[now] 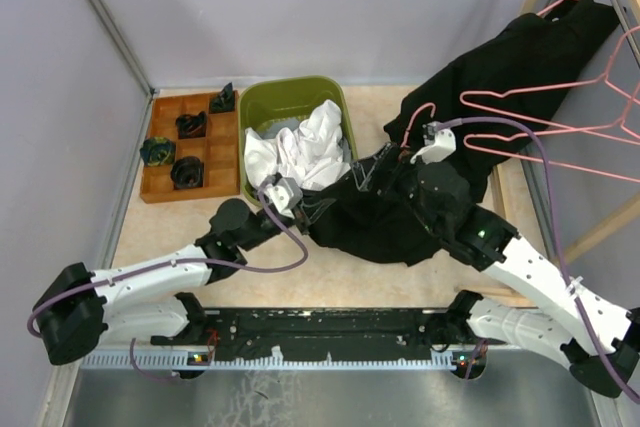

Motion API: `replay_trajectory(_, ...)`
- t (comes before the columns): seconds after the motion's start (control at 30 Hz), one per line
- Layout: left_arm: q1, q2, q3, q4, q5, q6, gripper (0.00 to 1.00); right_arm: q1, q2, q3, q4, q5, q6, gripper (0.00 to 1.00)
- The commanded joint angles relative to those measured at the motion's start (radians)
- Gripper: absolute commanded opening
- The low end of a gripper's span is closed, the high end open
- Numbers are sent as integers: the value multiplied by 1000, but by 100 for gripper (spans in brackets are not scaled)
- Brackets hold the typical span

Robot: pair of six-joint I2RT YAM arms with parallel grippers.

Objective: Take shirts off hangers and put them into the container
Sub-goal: Pick up the hanger from the clothesline.

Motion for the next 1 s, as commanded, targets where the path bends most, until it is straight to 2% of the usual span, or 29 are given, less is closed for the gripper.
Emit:
replay_trajectory(0.0,-56,-19,18,3,-42,85,0,6,48,6,7,230,232,95)
replay_trajectory(0.07,-82,-21,13,6,-77,106,0,6,106,57,-130,294,324,99)
replay_trajectory(0.17,-117,-18,2,20,-102,134,0,5,164,66,-181,299,408,98)
replay_trajectory(0.3,-165,-21,-24,46,-162,164,0,7,203,70,-155,234,399,88)
replay_trajectory(0.33,-169,-27,-33,51,-174,161,1,6,202,70,-143,227,384,82)
replay_trajectory(0.37,-170,-34,-41,51,-188,154,9,6,194,63,-119,220,351,72)
replay_trajectory(0.43,-170,-48,-55,49,-211,141,24,6,161,36,-53,207,261,46)
replay_trajectory(0.53,-170,-75,-62,3,-230,118,43,6,115,6,-25,182,203,24)
replay_trajectory(0.67,-170,-138,-58,-91,-228,70,56,6,65,-13,-55,121,156,8)
replay_trajectory(0.7,-170,-155,-58,-113,-221,54,65,5,55,-15,-72,104,153,5)
replay_trajectory(0.77,-170,-194,-59,-161,-214,20,73,5,38,-14,-108,62,125,3)
replay_trajectory(0.83,-169,-237,-55,-218,-221,-14,77,7,18,-13,-115,-4,55,3)
replay_trajectory(0.87,-170,-255,-46,-255,-243,-25,85,6,5,-17,-103,-51,-1,3)
replay_trajectory(0.97,-170,-285,-1,-440,-448,-143,88,6,-39,-51,-52,-209,-167,3)
